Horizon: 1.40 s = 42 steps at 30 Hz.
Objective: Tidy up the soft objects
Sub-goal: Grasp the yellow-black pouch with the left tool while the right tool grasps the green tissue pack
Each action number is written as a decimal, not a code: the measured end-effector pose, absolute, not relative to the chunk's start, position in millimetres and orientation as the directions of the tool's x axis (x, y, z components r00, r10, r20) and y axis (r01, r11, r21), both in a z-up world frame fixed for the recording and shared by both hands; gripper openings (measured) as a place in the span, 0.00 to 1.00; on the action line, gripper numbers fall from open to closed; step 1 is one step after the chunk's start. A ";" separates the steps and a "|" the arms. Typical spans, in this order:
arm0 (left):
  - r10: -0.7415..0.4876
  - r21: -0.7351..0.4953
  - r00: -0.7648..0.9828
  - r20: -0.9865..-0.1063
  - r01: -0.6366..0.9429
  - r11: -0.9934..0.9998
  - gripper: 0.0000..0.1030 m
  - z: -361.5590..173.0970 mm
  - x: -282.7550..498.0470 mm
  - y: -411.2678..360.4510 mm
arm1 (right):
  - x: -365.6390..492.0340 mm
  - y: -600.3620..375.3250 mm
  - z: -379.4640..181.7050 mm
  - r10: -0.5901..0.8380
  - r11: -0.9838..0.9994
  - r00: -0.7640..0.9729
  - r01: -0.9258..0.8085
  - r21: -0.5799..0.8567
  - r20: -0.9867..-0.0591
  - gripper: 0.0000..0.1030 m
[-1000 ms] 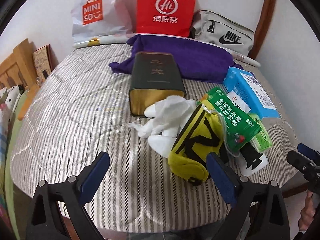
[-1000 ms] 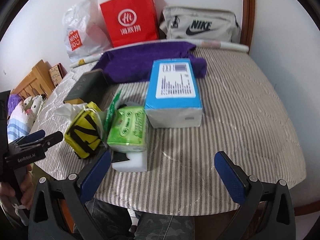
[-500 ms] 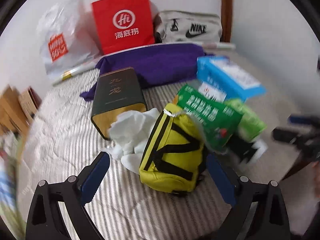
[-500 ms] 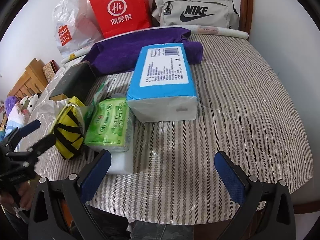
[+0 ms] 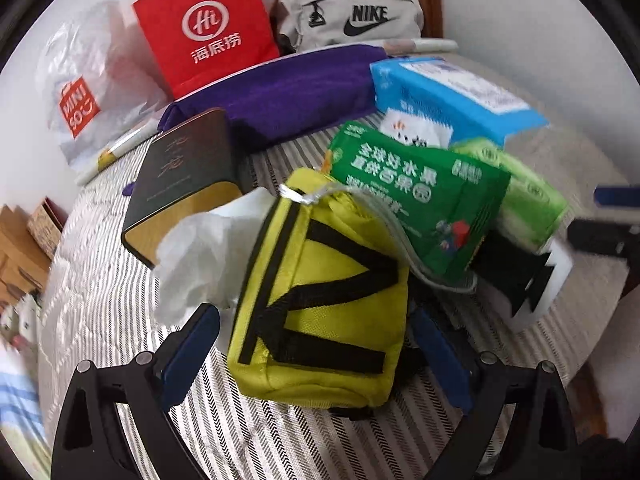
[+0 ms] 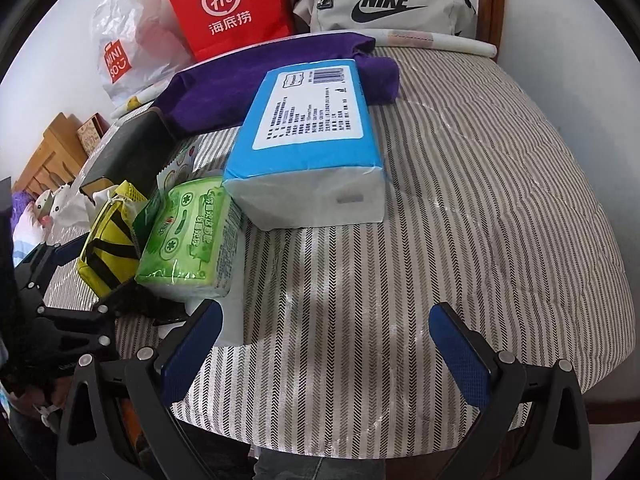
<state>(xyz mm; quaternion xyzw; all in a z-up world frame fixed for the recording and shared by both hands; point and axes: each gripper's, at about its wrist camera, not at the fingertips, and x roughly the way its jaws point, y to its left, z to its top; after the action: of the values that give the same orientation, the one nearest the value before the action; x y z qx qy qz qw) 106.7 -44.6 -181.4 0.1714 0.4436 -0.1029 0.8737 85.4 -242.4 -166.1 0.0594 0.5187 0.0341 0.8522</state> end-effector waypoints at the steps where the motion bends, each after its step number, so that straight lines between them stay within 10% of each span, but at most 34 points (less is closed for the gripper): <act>1: -0.014 0.233 0.592 -0.806 0.340 0.911 0.95 -183.7 105.0 -47.0 | 85.7 -242.1 -165.9 0.120 0.991 0.460 0.002 0.136 -0.880 0.99; 9: -0.067 0.189 0.617 -0.784 0.339 0.922 0.61 -171.8 95.4 -31.2 | 87.4 -236.5 -161.1 0.111 0.992 0.467 -0.002 0.124 -0.877 0.99; 27: -0.140 0.013 0.634 -0.761 0.230 0.973 0.61 -141.0 91.6 30.4 | 101.0 -186.5 -150.3 0.202 0.979 0.499 -0.134 0.156 -0.843 0.94; 34: -0.159 -0.036 0.615 -0.772 0.208 0.977 0.61 -149.5 96.6 39.1 | 103.5 -171.3 -156.3 0.226 0.971 0.504 -0.185 0.151 -0.834 0.52; 42: -0.185 -0.085 0.613 -0.768 0.189 0.978 0.61 -150.8 94.7 47.5 | 88.2 -177.6 -137.6 0.214 0.973 0.545 -0.190 0.129 -0.811 0.51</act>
<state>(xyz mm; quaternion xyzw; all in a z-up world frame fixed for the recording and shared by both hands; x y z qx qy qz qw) 94.7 47.5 -150.8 0.0024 0.4275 -0.1040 0.8980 88.2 -177.6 -137.6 0.0131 0.4629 0.1150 0.8788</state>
